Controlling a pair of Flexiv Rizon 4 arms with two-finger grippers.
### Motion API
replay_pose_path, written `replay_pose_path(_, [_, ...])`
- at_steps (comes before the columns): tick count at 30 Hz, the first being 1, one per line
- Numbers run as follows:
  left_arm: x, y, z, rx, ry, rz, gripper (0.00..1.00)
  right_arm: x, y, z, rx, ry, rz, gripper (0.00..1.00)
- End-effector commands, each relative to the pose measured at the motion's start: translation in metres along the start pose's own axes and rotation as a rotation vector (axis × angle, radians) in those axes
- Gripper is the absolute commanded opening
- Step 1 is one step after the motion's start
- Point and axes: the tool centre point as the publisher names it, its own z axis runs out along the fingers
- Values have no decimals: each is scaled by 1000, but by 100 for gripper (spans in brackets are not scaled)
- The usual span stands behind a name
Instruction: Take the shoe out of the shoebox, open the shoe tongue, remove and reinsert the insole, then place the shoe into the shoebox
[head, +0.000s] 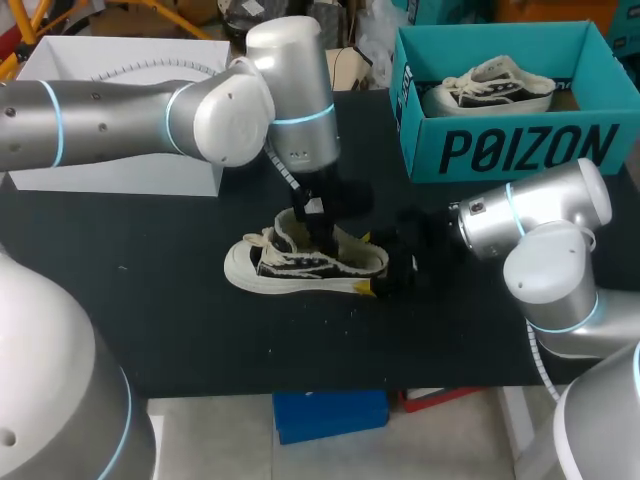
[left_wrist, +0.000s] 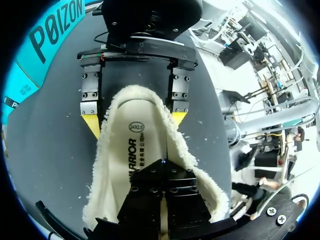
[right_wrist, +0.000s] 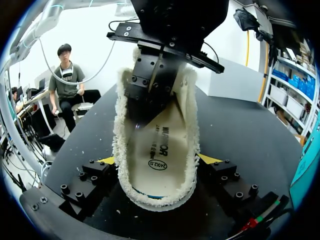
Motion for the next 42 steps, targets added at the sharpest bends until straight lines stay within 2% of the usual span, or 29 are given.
replay_pose_path(1, [-3, -4, 12, -9, 6, 2, 0, 1, -1, 0, 2, 1, 1, 0])
replay_pose_path(9, [-7, -5, 25, -7, 11, -8, 0, 1, -1, 0, 2, 1, 1, 0])
replay_pose_path(17, [-10, -6, 27, 5, 6, -16, 0, 1, -1, 0, 2, 1, 1, 0])
replay_pose_path(22, [-10, -7, 21, 17, -29, 2, 33, 1, -1, 0, 2, 1, 1, 0])
replay_pose_path(25, [-8, -7, 18, -1, -70, 18, 38, 1, -1, 0, 2, 1, 1, 0])
replay_pose_path(28, [-9, -6, 21, -32, -96, 22, 37, 1, -1, 0, 2, 1, 1, 0])
replay_pose_path(33, [-13, -2, 26, -123, -217, 0, 34, 1, -1, 0, 2, 1, 1, 0])
replay_pose_path(36, [-17, 2, 27, -173, -336, -17, 32, 1, -1, 0, 2, 1, 1, 0])
replay_pose_path(42, [-28, 12, 34, -233, -503, -37, 31, 1, -1, 0, 2, 1, 1, 0])
